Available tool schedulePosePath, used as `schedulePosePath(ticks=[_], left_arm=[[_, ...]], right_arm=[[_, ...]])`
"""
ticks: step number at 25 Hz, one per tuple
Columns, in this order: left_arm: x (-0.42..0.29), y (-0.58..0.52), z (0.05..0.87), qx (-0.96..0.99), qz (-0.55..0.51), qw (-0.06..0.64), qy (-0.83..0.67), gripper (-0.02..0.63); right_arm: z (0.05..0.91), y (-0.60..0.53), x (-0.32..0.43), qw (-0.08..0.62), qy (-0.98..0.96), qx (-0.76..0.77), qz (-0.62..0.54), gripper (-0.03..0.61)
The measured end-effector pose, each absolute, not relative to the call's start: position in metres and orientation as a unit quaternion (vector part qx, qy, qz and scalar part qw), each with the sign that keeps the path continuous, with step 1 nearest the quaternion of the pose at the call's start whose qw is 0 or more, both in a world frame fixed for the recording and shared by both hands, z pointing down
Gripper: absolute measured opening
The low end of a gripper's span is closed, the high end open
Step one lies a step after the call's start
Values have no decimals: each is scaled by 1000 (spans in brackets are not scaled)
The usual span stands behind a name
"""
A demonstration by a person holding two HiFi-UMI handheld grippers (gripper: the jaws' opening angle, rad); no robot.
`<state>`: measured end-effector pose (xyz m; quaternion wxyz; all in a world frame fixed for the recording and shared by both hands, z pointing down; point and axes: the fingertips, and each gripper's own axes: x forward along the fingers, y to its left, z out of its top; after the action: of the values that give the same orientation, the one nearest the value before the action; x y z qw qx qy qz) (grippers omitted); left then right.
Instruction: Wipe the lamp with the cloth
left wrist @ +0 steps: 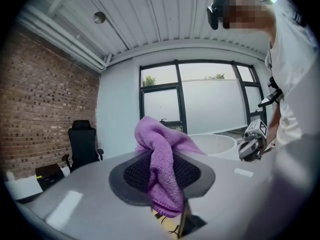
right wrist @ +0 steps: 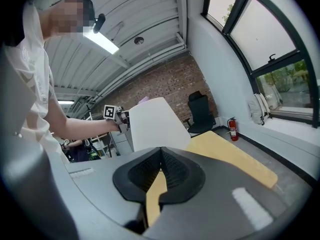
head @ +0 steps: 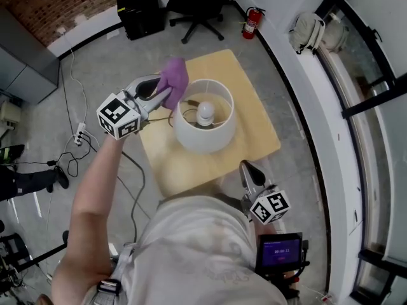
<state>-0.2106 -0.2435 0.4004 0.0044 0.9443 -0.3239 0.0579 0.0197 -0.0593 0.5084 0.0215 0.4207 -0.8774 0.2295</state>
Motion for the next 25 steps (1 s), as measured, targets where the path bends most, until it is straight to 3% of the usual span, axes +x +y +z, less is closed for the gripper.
schedulePosePath(ticks=[12, 25], left_arm=[[-191, -269, 479, 931, 211, -5, -299, 101], [-204, -287, 560, 898, 293, 33, -325, 101]], right_arm=[[518, -77, 56, 22, -872, 425, 242, 14], [524, -86, 79, 23, -863, 437, 251, 14]])
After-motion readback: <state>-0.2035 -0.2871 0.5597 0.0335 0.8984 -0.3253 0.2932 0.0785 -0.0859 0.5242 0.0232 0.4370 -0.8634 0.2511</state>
